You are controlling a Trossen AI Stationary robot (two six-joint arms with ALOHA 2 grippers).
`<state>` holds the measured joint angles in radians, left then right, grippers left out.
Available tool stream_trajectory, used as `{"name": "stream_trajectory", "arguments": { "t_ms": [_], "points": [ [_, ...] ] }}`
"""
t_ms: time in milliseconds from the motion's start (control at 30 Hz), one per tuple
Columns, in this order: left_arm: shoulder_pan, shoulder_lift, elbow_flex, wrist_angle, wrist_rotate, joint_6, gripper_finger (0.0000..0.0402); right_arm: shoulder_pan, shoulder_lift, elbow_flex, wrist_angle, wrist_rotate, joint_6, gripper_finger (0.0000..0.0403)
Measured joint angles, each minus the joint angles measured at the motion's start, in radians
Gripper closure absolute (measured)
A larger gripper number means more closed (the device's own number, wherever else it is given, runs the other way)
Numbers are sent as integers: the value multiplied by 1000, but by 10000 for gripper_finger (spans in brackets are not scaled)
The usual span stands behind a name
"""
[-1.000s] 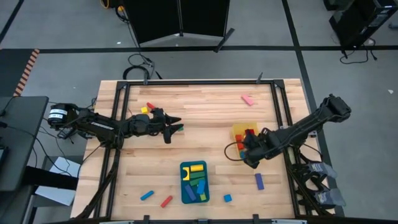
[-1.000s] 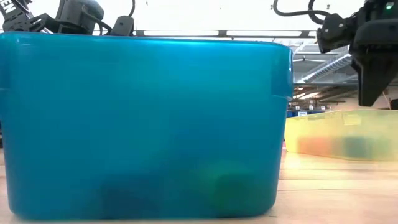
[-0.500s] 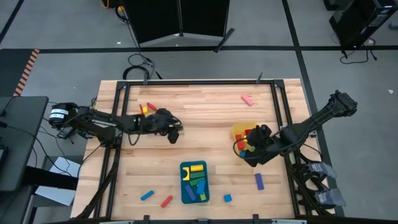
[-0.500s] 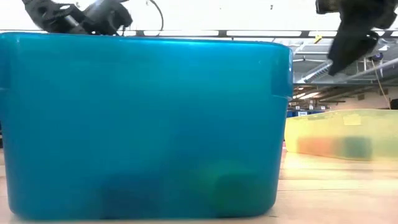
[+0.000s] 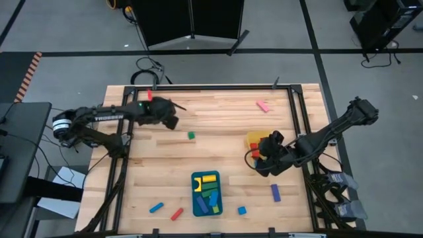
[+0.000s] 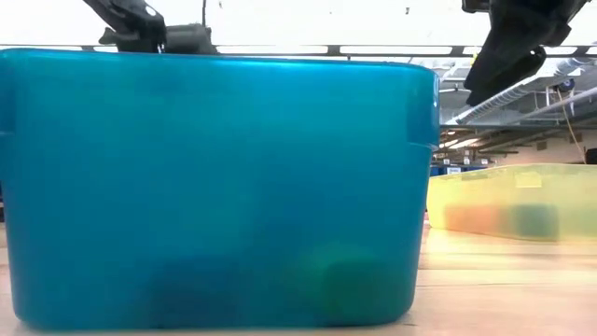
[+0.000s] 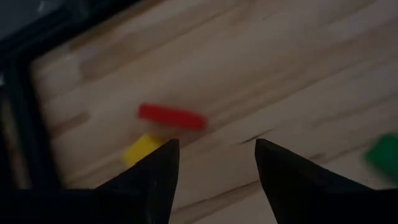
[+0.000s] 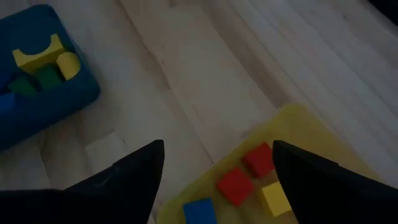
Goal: Sort blocks by size
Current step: Put the small yellow block into the yellow bin
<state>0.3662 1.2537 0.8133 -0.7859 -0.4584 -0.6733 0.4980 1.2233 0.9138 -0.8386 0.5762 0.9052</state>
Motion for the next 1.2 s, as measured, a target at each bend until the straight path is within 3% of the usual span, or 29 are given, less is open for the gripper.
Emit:
{"name": "stream_trajectory", "arguments": {
  "t_ms": [400,733,867,1200],
  "points": [
    [221,100,24,-95,184,241,182,-3,51,0,60,9,-108,116],
    [250,279,167,-273,149,473,182,-5,51,0,79,11,-131,125],
    [271,317,179,-294,111,561,182,-2,51,0,86,11,-131,126],
    [309,345,178,-263,125,652,182,-1,51,0,86,11,-145,132]
  ]
}}
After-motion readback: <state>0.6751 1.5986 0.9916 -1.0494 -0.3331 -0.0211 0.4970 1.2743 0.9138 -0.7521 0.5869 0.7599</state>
